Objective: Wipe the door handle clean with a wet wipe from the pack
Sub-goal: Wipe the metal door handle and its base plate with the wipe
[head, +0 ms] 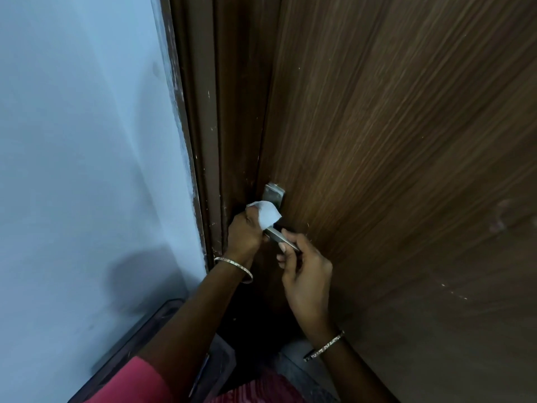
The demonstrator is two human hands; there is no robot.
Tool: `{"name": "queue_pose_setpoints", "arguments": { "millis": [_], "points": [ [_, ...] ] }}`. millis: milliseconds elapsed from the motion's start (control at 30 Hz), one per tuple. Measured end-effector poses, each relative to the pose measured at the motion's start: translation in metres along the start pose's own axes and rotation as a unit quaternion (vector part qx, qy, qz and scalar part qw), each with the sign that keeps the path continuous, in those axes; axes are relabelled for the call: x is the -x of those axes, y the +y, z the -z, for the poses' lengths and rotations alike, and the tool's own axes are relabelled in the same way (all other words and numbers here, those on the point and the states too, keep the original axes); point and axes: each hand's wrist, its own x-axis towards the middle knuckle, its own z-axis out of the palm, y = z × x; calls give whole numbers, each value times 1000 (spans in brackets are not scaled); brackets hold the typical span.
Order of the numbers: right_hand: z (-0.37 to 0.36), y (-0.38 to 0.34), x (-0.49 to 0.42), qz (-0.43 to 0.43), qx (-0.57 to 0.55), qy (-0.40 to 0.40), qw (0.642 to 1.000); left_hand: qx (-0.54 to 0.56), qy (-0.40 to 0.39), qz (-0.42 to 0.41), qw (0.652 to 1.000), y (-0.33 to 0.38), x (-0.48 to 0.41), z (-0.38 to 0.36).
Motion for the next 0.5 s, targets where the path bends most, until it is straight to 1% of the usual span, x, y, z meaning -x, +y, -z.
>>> {"name": "queue_pose_setpoints", "arguments": {
  "millis": [67,133,200,233,300,333,400,433,500],
  "points": [
    [1,-1,0,4,0,-4,1000,18,-25,47,998,-3,-8,4],
    [2,-1,0,8,0,-4,1000,69,-37,84,993,-6,-8,12],
    [2,0,0,13,5,-1,1000,90,-42,102,990,-14,-5,12],
    [1,1,0,15,4,-1,1000,91,-18,98,991,-16,-1,9],
    [1,2,0,16,4,-4,1000,110,66,87,988,-16,3,5],
    [1,2,0,15,4,-5,1000,93,82,71,990,-14,4,7],
    [1,3,1,17,2,-4,1000,32,39,42,998,-7,10,17],
    [2,3,0,19,3,-2,1000,9,32,28,999,-3,16,21],
    [3,1,0,24,6,0,1000,-15,92,-14,996,-1,23,23]
  ]
}}
